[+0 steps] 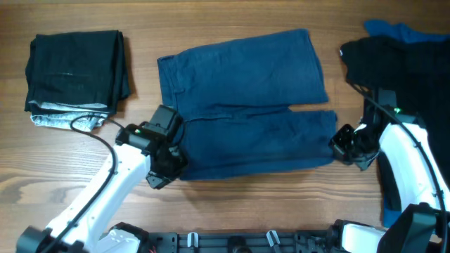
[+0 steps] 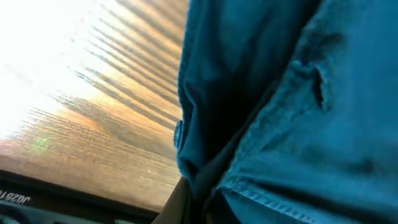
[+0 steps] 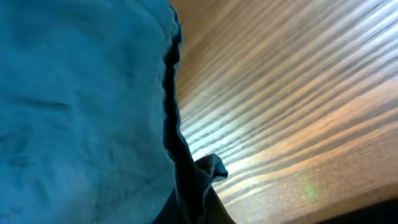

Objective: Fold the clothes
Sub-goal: 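Lift the hem with both grippers and fold it up onto the waistband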

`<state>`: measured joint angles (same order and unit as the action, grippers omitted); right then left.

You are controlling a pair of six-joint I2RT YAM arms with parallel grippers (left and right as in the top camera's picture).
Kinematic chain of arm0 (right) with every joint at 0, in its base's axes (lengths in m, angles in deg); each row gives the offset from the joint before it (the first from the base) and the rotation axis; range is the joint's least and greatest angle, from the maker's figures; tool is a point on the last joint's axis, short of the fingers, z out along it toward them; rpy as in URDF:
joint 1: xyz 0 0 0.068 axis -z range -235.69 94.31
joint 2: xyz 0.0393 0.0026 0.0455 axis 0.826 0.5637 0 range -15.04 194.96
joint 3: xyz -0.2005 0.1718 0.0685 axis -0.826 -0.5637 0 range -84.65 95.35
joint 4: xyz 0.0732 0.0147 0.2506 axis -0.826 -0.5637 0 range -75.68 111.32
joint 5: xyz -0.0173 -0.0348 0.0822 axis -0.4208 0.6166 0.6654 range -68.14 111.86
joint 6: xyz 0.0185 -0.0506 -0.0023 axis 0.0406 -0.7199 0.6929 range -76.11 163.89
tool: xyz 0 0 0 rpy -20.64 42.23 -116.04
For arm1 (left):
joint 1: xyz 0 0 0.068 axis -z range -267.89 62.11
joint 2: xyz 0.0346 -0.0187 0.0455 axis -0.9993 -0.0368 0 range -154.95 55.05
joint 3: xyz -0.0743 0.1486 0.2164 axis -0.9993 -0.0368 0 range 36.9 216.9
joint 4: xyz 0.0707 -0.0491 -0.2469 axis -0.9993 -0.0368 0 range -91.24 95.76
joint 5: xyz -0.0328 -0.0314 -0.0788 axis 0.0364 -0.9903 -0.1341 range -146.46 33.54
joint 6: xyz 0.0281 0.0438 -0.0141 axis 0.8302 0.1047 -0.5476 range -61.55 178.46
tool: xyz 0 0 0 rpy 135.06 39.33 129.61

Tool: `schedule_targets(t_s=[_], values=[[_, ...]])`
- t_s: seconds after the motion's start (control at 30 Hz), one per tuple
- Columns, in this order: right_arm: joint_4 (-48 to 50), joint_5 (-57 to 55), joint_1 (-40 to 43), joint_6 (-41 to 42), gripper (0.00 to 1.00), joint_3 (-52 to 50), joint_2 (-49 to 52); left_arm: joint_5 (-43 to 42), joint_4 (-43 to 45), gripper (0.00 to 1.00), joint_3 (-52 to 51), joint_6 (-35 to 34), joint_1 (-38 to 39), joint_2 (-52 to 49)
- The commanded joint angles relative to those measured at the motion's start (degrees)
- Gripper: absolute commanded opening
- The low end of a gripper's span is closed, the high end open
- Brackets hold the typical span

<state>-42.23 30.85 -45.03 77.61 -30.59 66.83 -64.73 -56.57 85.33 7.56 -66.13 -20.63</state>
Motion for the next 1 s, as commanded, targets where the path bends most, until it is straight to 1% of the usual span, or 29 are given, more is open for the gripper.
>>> schedule_targets(t_s=[0.0,0.13,0.23,0.33,0.5,0.63,0.7,0.87,0.93,0.97], values=[[-2.10,-3.63,0.24,-3.91,0.04,9.07,0.02,7.93,-2.75,0.04,6.91,1.27,-0.13,3.58],[-4.59,-3.45,0.24,-6.43,0.04,17.62,0.07,12.92,-2.95,0.04,12.00,1.25,-0.13,3.67],[-3.21,-3.39,0.24,-6.71,0.04,19.89,0.28,15.69,0.22,0.04,14.40,1.42,-0.37,3.67],[-0.63,-2.45,0.24,-6.75,0.04,22.18,0.31,16.52,4.57,0.04,15.91,3.43,-1.14,3.67],[5.14,-0.96,0.11,-6.40,0.04,22.86,0.76,17.42,13.27,0.04,16.22,5.73,-4.15,3.65],[10.21,0.07,-0.39,-6.34,0.04,22.86,2.47,20.48,18.82,0.04,16.22,5.79,-5.42,3.30],[13.00,0.09,-1.64,-6.34,0.04,22.86,3.89,21.46,22.38,0.04,16.22,7.10,-5.44,2.45],[21.62,0.00,-6.47,-6.51,0.04,22.86,7.26,22.47,29.73,0.04,16.22,7.23,-5.53,-2.40],[24.79,-0.87,-7.85,-6.58,0.04,22.86,9.05,24.76,32.26,0.04,16.20,7.23,-5.53,-4.79],[26.84,-0.85,-8.39,-6.73,0.04,22.86,10.29,27.23,33.51,0.04,16.22,7.23,-5.55,-6.01]])
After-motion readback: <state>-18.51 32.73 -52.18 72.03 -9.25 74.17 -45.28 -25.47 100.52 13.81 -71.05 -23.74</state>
